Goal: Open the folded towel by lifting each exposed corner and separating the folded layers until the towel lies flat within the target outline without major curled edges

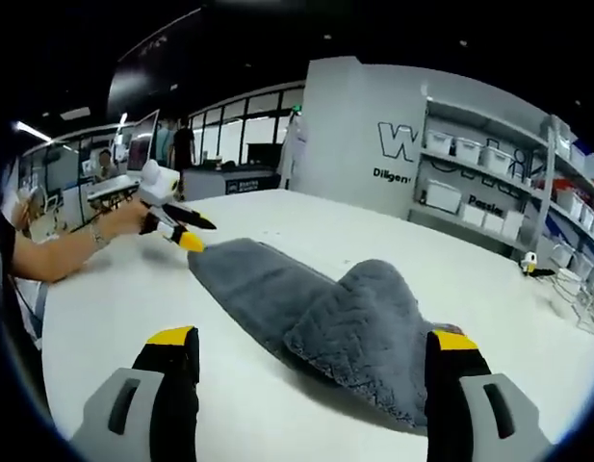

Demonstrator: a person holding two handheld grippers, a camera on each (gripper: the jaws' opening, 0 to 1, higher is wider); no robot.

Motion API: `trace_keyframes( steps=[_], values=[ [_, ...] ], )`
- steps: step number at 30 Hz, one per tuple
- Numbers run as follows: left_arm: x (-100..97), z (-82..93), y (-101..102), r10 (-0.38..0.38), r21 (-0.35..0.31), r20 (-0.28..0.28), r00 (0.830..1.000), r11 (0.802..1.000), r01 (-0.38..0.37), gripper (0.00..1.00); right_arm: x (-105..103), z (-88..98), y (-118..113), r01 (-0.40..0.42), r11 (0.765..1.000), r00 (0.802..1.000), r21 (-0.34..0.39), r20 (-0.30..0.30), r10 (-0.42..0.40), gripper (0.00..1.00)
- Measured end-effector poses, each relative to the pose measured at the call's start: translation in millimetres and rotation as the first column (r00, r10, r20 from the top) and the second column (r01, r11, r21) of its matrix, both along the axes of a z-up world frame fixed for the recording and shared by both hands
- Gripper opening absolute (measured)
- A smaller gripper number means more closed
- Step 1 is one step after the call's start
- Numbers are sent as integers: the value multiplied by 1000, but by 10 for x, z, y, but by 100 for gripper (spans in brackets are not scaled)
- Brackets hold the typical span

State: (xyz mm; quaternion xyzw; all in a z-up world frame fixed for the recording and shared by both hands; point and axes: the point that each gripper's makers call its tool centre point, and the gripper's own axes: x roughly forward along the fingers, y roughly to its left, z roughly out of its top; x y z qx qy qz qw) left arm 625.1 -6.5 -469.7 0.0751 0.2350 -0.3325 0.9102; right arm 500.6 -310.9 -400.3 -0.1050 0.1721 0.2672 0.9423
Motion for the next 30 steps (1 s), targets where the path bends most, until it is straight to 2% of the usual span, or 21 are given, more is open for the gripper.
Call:
trace_keyframes(
  steps=[1, 4, 9, 11, 14, 20, 26, 30],
  values=[
    [-30, -58, 31, 0, 25, -23, 1000, 1000, 1, 63, -6, -6, 8, -2, 1000, 1000, 2, -2, 2, 100],
    [-108, -116, -13, -36, 21, -41, 999, 999, 37, 60, -3, -14, 27, -5, 1000, 1000, 6, -4, 5, 100],
    [-89, -161, -24, -37, 30, -42, 998, 999, 38, 55, 10, -64, 42, -3, 1000, 1000, 12, -20, 3, 100],
    [-92, -183, -36, -34, 20, -50, 998, 999, 35, 54, 20, -46, 50, 11, 999, 1000, 50, -22, -10, 100],
    [-128, -197, -84, -49, 3, -59, 997, 999, 49, 47, -13, 21, 107, -21, 995, 1000, 100, -13, 23, 100],
    [-145, -222, -137, -63, -14, -75, 995, 998, 62, 40, -6, -44, 61, -10, 998, 1000, 62, -21, 11, 100],
    [-153, -236, -161, -83, -5, -58, 995, 997, 83, 36, -19, -120, 100, -24, 999, 999, 46, -46, 27, 100],
    [-175, -226, -209, -126, 3, -25, 992, 992, 126, 25, -18, -117, 120, -31, 998, 998, 48, -46, 34, 100]
  ],
)
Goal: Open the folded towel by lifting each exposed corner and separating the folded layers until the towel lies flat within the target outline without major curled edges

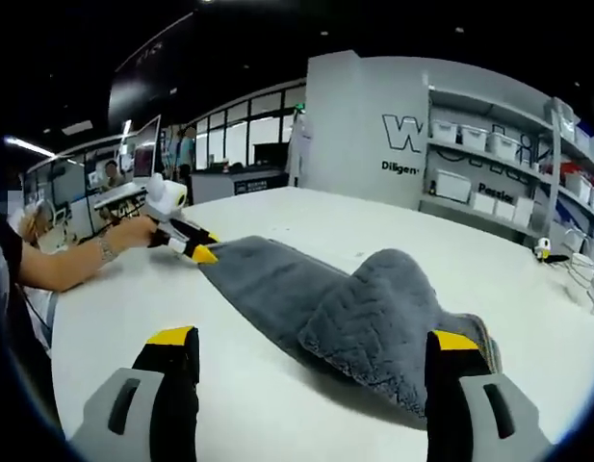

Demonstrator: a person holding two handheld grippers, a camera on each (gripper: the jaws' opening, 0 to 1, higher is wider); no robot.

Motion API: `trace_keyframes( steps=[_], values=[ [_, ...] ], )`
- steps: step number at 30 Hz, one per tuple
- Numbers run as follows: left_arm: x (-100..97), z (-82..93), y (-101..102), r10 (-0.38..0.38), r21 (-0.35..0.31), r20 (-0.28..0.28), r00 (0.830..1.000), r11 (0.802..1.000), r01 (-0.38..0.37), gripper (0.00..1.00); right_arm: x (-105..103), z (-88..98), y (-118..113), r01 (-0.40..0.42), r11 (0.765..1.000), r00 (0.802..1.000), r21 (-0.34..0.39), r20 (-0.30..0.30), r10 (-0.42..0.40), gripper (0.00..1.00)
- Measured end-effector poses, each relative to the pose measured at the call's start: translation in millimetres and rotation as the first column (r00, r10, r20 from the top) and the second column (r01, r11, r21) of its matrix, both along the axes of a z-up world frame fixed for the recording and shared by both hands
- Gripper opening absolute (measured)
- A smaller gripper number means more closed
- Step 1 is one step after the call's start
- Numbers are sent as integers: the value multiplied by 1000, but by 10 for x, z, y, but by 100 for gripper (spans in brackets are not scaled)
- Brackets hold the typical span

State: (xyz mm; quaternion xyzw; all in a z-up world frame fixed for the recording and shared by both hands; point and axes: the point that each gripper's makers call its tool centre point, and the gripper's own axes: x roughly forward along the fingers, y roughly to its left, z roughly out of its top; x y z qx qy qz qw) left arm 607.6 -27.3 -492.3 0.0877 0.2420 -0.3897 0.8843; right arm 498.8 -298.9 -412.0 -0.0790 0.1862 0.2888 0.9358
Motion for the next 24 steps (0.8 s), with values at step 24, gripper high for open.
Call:
trace_keyframes(
  steps=[24],
  values=[
    [-48, 10, 89, 40, 2, -88, 995, 999, -40, 10, -34, -112, 22, -44, 996, 999, -74, -30, 41, 100]
  ],
)
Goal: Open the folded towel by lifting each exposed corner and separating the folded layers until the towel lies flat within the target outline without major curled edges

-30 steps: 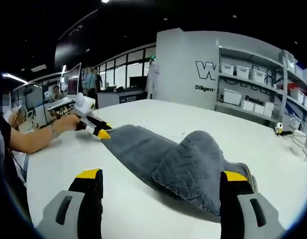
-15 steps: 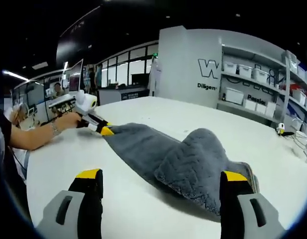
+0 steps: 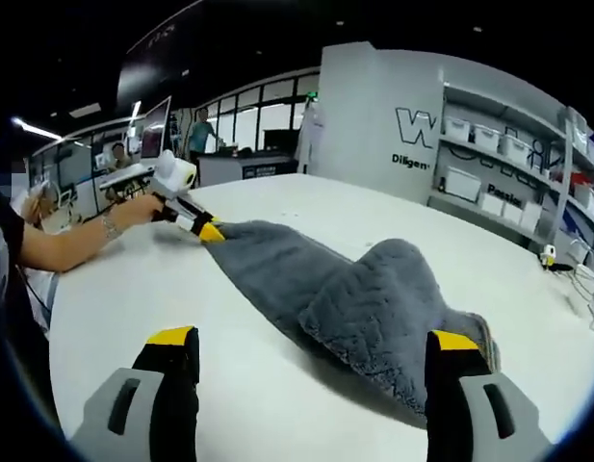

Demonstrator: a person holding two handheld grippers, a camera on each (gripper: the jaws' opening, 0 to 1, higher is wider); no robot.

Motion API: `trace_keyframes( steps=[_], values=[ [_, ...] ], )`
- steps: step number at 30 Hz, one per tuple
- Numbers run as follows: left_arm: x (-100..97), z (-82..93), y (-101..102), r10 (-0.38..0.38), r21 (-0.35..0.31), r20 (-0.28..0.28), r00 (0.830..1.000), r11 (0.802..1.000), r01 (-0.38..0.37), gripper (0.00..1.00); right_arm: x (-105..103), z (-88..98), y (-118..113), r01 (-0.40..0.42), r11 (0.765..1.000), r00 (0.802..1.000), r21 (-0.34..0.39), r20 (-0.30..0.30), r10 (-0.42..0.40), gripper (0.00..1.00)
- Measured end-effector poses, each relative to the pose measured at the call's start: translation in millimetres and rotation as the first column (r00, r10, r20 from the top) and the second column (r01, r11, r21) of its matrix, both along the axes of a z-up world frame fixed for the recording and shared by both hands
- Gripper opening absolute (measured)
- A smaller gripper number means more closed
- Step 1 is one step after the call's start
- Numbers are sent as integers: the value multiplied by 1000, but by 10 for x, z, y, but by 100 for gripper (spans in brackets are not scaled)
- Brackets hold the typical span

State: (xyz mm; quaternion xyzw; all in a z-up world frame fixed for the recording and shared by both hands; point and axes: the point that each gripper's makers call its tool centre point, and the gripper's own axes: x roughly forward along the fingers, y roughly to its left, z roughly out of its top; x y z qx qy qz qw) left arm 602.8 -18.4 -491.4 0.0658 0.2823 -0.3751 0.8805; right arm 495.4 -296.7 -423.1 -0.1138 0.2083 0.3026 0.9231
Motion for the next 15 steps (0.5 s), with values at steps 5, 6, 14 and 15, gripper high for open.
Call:
trace_keyframes(
  steps=[5, 6, 14, 15],
  values=[
    [-12, -2, 106, -1, 22, -26, 1000, 1000, 2, 10, 4, -2, -34, 7, 1000, 1000, -3, -1, -7, 100],
    [-20, -3, 135, -2, 29, -30, 1000, 1000, 3, 10, 5, 0, -40, 10, 1000, 1000, -3, -1, -10, 100],
    [-25, 40, 416, 5, 114, -35, 999, 993, -1, 11, 9, -7, -61, 12, 1000, 1000, -1, -6, -12, 100],
    [-26, 50, 452, 10, 123, -33, 999, 992, -5, 11, 12, -9, -62, 12, 1000, 1000, -1, -7, -12, 100]
  ],
)
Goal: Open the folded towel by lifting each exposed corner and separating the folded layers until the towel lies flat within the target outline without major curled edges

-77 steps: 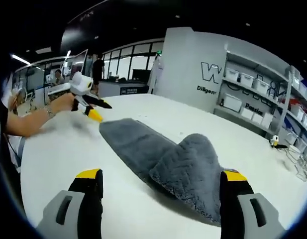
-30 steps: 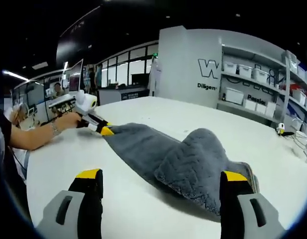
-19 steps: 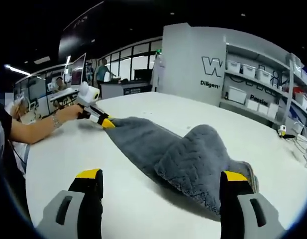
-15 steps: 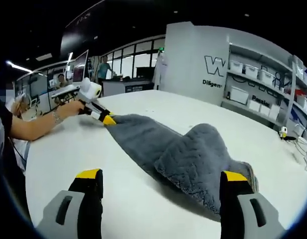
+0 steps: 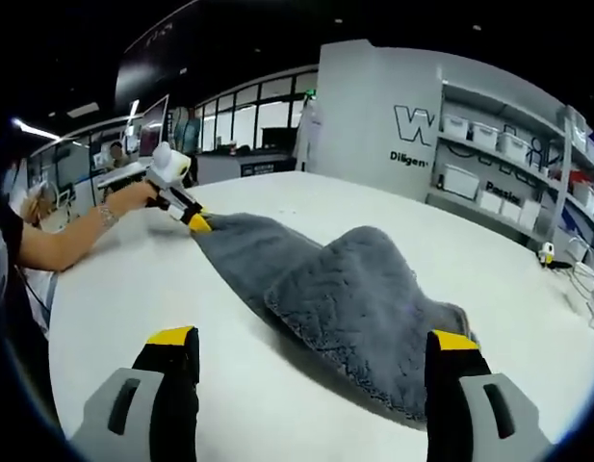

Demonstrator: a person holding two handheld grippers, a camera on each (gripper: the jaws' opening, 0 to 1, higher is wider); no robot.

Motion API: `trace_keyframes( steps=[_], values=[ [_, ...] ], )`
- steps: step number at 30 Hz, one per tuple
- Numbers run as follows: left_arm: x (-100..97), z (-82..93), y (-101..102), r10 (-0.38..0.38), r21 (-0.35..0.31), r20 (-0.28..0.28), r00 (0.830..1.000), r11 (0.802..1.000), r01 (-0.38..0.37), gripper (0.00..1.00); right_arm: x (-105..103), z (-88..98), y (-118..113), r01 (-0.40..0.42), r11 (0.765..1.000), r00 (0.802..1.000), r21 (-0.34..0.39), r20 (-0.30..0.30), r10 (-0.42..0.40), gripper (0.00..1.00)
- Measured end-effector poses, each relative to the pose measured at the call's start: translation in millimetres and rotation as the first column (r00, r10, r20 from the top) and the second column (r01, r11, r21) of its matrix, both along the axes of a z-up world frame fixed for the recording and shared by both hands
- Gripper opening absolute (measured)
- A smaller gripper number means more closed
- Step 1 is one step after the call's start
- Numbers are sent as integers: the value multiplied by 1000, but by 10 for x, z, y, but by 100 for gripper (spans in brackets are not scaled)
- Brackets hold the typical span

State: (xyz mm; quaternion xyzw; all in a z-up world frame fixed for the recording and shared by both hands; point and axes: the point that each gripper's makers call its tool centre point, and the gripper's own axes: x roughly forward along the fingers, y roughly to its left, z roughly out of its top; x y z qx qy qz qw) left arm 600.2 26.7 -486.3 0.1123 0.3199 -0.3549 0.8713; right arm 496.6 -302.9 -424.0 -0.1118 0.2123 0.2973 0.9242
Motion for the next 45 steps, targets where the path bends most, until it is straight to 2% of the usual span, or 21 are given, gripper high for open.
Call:
trace_keyframes(
  steps=[6, 11, 17, 22, 24, 25, 26, 31, 33, 38, 45],
  values=[
    [-14, 54, 209, 15, 20, -18, 1000, 1000, -15, 11, -10, -24, 11, -5, 1000, 1000, -5, -7, 5, 100],
    [-44, 110, 411, 26, 70, -28, 999, 997, -24, 11, -5, -39, -8, 6, 1000, 1000, -5, -15, -6, 100],
    [-100, 172, 615, 51, 184, 18, 999, 982, -53, 10, 4, -23, 7, 5, 1000, 1000, 1, -12, -5, 100],
    [-158, 192, 714, 56, 213, 45, 997, 975, -64, 10, 6, -38, 9, 10, 1000, 1000, -2, -20, -10, 100],
    [-179, 198, 737, 40, 208, 51, 998, 977, -49, 10, 7, -32, 7, 16, 1000, 1000, 0, -19, -16, 100],
    [-182, 213, 749, 64, 166, 50, 997, 984, -71, 10, 14, 3, 23, 17, 1000, 1000, 16, -9, -17, 100],
    [-201, 211, 773, 64, 155, 50, 997, 985, -71, 10, 13, 19, 34, 16, 1000, 1000, 22, -6, -16, 100],
    [-284, 168, 947, 71, 137, 56, 996, 988, -78, 10, 6, -7, 77, 1, 1000, 1000, 5, -10, -1, 100],
    [-294, 135, 1071, 91, 124, 43, 995, 988, -96, 10, 10, -35, 92, -1, 1000, 1000, 3, -18, 1, 100],
    [-314, 129, 1323, 131, 126, 56, 990, 983, -137, 10, 26, -25, 122, -2, 1000, 1000, 12, -10, 2, 100],
    [-459, 54, 1551, 152, 103, 35, 988, 982, -155, 11, 7, -124, 178, -20, 1000, 999, -14, -36, 19, 100]
  ],
)
